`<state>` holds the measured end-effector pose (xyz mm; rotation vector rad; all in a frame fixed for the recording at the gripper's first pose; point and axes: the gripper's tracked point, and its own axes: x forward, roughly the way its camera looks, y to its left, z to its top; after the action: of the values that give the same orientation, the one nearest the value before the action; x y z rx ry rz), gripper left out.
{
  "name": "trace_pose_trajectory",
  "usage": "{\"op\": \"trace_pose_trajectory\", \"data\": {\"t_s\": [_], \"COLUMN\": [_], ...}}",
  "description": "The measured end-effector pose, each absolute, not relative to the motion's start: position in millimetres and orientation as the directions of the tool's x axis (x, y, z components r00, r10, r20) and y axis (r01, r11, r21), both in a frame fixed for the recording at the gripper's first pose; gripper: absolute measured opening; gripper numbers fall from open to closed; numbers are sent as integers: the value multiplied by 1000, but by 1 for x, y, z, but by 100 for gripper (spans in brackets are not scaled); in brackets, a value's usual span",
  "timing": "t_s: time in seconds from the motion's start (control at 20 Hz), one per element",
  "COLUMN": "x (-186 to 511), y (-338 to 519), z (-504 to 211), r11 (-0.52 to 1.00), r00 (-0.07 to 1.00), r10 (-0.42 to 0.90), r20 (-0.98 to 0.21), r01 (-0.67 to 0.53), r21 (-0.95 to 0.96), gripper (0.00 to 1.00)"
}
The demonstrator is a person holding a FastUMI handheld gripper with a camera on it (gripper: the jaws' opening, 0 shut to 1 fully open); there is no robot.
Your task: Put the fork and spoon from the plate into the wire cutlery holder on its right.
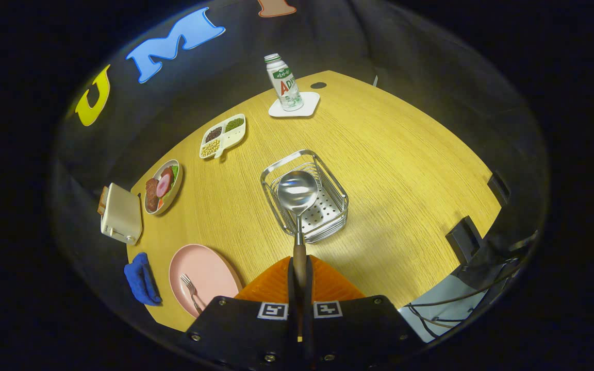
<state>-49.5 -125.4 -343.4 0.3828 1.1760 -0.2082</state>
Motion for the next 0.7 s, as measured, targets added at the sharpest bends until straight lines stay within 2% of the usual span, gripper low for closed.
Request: {"op": "trace_pose_trajectory", "data": {"t_s": [0.45,0.6,0.7], "x": [-36,-30,-28], "y": [-140,-137,-139], "z": [-331,-325,-323], "r11": [885,866,865], "r00": [381,418,444], "r10": [30,57,40], "r20": [-924,-907,-895], "r01": [421,432,433], "r21": [202,253,254], "gripper": [9,13,56]}}
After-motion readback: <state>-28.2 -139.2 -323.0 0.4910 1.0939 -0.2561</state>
